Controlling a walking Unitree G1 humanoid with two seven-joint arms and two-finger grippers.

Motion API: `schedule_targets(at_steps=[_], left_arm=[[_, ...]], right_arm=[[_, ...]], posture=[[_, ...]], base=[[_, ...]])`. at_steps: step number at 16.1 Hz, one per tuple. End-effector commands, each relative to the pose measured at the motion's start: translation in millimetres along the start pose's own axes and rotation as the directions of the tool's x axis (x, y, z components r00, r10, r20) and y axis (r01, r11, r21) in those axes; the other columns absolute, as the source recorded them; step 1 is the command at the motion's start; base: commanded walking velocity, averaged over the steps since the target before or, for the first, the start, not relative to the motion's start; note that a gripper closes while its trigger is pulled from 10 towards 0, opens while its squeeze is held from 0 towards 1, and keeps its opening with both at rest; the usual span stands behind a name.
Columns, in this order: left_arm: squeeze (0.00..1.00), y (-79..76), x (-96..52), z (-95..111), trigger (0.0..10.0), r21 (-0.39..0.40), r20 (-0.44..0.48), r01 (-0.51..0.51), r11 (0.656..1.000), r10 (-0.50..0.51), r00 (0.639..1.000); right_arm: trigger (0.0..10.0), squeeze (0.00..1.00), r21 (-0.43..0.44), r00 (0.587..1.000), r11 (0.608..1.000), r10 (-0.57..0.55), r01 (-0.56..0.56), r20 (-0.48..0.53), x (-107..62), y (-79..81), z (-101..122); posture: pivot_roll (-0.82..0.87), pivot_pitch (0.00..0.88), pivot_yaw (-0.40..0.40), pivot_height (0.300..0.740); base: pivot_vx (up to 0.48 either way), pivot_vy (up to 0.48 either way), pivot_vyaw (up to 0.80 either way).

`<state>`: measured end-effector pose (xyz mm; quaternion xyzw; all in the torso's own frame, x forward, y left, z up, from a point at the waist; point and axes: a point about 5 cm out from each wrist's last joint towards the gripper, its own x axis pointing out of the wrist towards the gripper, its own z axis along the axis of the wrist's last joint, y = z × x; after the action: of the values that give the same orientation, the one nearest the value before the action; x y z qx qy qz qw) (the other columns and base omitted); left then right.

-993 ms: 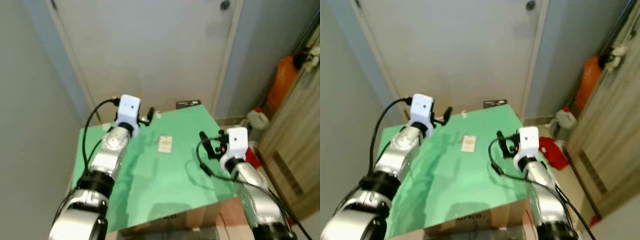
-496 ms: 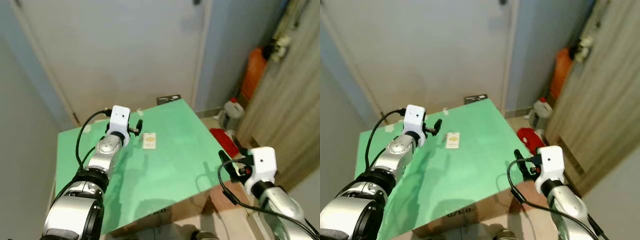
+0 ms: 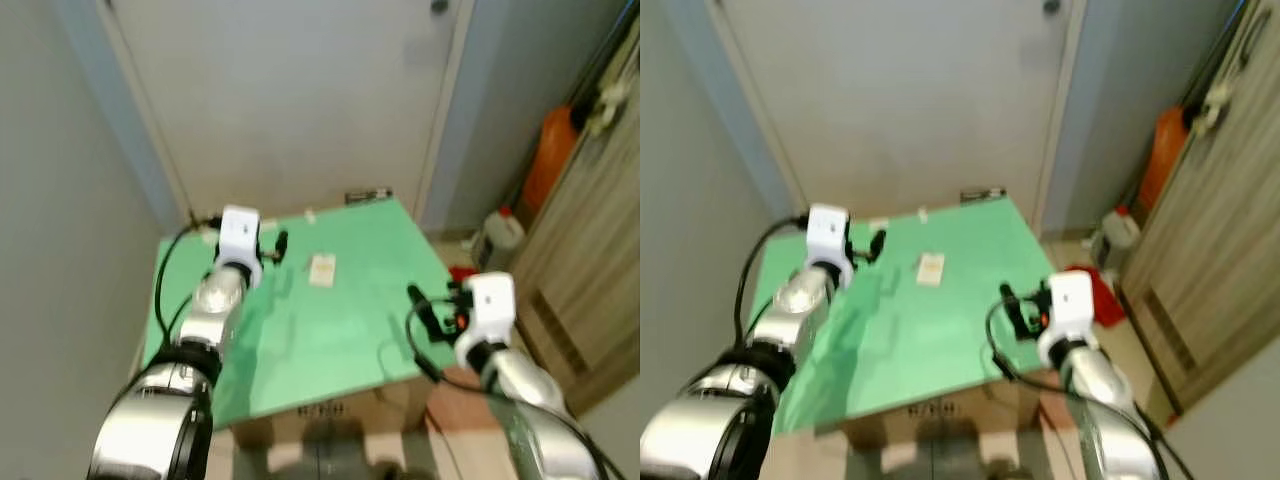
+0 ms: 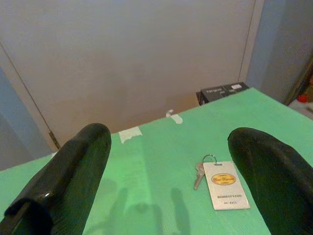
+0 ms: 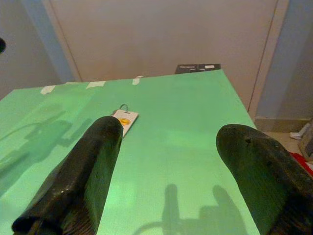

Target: Hang keys on a hook

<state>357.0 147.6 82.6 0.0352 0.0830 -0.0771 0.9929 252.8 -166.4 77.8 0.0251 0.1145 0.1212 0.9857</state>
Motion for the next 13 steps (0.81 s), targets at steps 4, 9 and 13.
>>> schedule_targets(at_steps=[4,9,13], left_arm=[[0.0,2.6,1.2,7,10.0,0.017,0.033,0.007,1.0,-0.007,0.999],[0.0,0.8,1.5,9,10.0,0.037,0.05,0.029,0.999,-0.031,0.998],[0.0,0.0,2.4,12,10.0,0.051,0.062,0.04,0.998,-0.043,0.997]], right_arm=[[10.0,0.0,-0.011,1.0,1.0,-0.005,0.005,-0.002,10.9,-0.3,4],[10.0,0.0,-0.007,1.0,1.0,-0.008,0.008,0.005,13.3,1.0,2],[10.0,0.0,-0.002,1.0,1.0,-0.028,0.028,0.011,15.2,-0.6,2]], posture=[[-0.14,0.0,0.068,0.683],[-0.14,0.0,0.075,0.633],[-0.14,0.0,0.085,0.589]], base=[[0.0,0.0,0.0],[0.0,0.0,0.0],[0.0,0.0,0.0]])
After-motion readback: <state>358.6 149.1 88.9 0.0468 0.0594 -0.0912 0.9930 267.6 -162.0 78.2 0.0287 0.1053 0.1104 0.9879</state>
